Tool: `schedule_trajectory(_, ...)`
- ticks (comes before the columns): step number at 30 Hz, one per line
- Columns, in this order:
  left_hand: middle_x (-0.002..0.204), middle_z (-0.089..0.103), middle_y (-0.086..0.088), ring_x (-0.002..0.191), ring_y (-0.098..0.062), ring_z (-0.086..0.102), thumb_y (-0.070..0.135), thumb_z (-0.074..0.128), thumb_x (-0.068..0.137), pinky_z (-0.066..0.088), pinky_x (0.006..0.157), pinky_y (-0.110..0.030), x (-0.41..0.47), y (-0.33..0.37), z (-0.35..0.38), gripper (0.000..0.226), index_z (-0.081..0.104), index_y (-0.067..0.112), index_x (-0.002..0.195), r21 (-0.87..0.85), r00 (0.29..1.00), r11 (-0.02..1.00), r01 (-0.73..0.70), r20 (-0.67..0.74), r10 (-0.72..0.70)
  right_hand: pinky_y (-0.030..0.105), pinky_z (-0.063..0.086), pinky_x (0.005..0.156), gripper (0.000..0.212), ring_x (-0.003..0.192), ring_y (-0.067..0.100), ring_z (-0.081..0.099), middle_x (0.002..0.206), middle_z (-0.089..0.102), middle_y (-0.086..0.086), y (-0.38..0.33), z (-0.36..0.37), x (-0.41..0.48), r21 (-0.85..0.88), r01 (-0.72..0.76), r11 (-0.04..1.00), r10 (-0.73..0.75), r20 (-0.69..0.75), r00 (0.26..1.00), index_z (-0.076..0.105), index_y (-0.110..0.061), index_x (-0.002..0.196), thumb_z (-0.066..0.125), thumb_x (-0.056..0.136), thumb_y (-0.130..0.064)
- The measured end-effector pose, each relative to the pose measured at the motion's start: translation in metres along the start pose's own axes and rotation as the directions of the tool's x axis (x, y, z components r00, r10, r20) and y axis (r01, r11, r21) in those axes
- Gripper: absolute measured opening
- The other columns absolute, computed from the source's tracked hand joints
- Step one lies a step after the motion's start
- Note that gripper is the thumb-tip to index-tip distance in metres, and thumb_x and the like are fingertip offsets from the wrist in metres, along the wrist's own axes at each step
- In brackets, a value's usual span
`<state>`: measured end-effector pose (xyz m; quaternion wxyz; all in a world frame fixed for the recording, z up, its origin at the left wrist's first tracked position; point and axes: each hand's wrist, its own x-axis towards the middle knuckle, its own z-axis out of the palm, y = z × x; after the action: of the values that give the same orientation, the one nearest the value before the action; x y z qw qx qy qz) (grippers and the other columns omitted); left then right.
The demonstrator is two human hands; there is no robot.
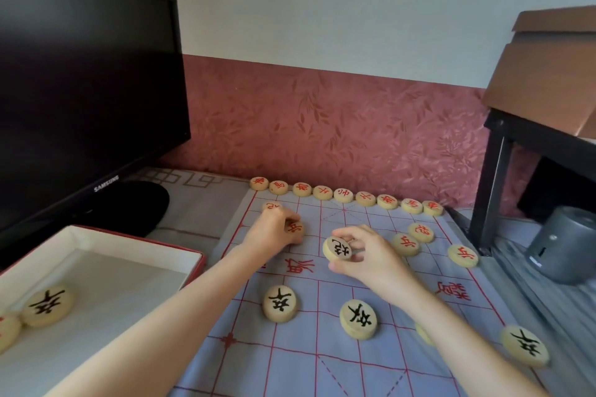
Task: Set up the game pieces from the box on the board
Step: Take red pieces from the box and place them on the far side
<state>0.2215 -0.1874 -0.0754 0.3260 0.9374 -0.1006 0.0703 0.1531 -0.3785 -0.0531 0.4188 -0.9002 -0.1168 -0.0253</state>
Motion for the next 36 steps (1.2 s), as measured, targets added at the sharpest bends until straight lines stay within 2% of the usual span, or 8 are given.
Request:
schedule_trajectory(4, 0.120, 0.061, -0.004, 0.113, -0.018, 0.054, 0.026, 0.073, 0.075, 0.045, 0.094, -0.030, -0.009, 0.001, -0.012, 0.046, 0.061, 0.014, 0.117, -0.028, 0.998, 0.999, -0.030, -0.058, 0.028, 0.013, 0.044, 0.082, 0.047, 0.098, 0.004, 0.058, 0.112, 0.054, -0.007, -0.014, 0.006, -0.008, 0.027, 0.025, 0.999, -0.026, 0.045, 0.999, 0.058, -0.027, 0.114, 0.078, 0.072, -0.018)
schedule_trajectory(9, 0.106, 0.069, 0.001, 0.100, -0.012, 0.061, 0.026, 0.070, 0.078, 0.049, 0.088, -0.030, -0.035, 0.006, -0.055, 0.029, 0.068, 0.017, 0.106, -0.104, 0.992, 0.992, -0.070, -0.110, 0.059, 0.007, 0.038, 0.081, 0.050, 0.100, -0.001, 0.050, 0.107, 0.052, -0.012, -0.054, 0.029, -0.032, -0.019, 0.141, 0.990, -0.137, 0.153, 0.979, 0.056, -0.029, 0.117, 0.077, 0.072, -0.025)
schedule_trajectory(14, 0.092, 0.069, 0.008, 0.086, -0.003, 0.061, 0.024, 0.066, 0.082, 0.045, 0.078, -0.012, -0.081, 0.005, -0.102, 0.017, 0.069, 0.019, 0.098, -0.130, 0.988, 0.988, -0.078, -0.142, 0.059, 0.023, 0.030, 0.100, 0.053, 0.113, 0.005, 0.031, 0.106, 0.045, -0.014, -0.084, 0.069, -0.056, -0.192, 0.330, 0.924, -0.251, 0.344, 0.905, 0.053, -0.028, 0.121, 0.074, 0.073, -0.037)
schedule_trajectory(21, 0.094, 0.068, 0.012, 0.087, 0.005, 0.060, 0.014, 0.060, 0.086, 0.040, 0.070, -0.001, -0.144, -0.031, -0.142, 0.020, 0.068, 0.022, 0.103, -0.127, 0.983, 0.992, 0.023, -0.176, -0.046, 0.035, 0.031, 0.101, 0.056, 0.113, 0.014, 0.029, 0.104, 0.045, -0.010, -0.094, 0.098, -0.059, -0.310, 0.320, 0.895, -0.180, 0.405, 0.896, 0.054, -0.025, 0.122, 0.074, 0.072, -0.040)
schedule_trajectory(24, 0.095, 0.069, 0.011, 0.088, 0.006, 0.061, 0.015, 0.062, 0.085, 0.040, 0.071, -0.003, -0.171, -0.054, -0.159, 0.020, 0.069, 0.023, 0.102, -0.111, 0.967, 0.990, 0.091, -0.226, -0.114, 0.030, 0.028, 0.103, 0.061, 0.118, 0.010, 0.027, 0.114, 0.045, -0.012, -0.102, 0.099, -0.060, -0.286, 0.325, 0.901, -0.190, 0.413, 0.890, 0.049, -0.028, 0.129, 0.072, 0.074, -0.042)
schedule_trajectory(29, 0.108, 0.064, 0.001, 0.080, -0.011, 0.062, 0.014, 0.067, 0.080, 0.046, 0.064, -0.022, -0.220, -0.099, -0.181, 0.030, 0.066, 0.028, 0.107, 0.055, 0.910, 0.948, 0.313, -0.304, -0.283, 0.021, 0.025, 0.097, 0.046, 0.123, 0.007, 0.030, 0.116, 0.046, -0.013, -0.133, 0.105, -0.056, -0.152, 0.366, 0.918, -0.296, 0.350, 0.889, 0.052, -0.026, 0.127, 0.065, 0.084, -0.035)
schedule_trajectory(33, 0.110, 0.066, -0.006, 0.096, -0.024, 0.063, 0.012, 0.078, 0.069, 0.046, 0.079, -0.031, -0.256, -0.119, -0.188, 0.041, 0.067, 0.017, 0.108, 0.120, 0.902, 0.925, 0.360, -0.299, -0.312, 0.021, 0.026, 0.103, 0.046, 0.127, 0.008, 0.033, 0.132, 0.047, -0.006, -0.166, 0.136, -0.044, -0.087, 0.431, 0.898, -0.370, 0.383, 0.846, 0.051, -0.023, 0.130, 0.064, 0.086, -0.027)
schedule_trajectory(36, 0.119, 0.063, -0.003, 0.105, -0.020, 0.061, 0.020, 0.076, 0.071, 0.045, 0.085, -0.028, -0.268, -0.123, -0.187, 0.049, 0.061, 0.020, 0.118, 0.249, 0.910, 0.886, 0.390, -0.248, -0.331, 0.025, 0.030, 0.105, 0.055, 0.132, 0.014, 0.037, 0.145, 0.040, -0.001, -0.188, 0.173, -0.033, -0.080, 0.432, 0.898, -0.348, 0.470, 0.811, 0.043, -0.021, 0.137, 0.063, 0.087, -0.025)
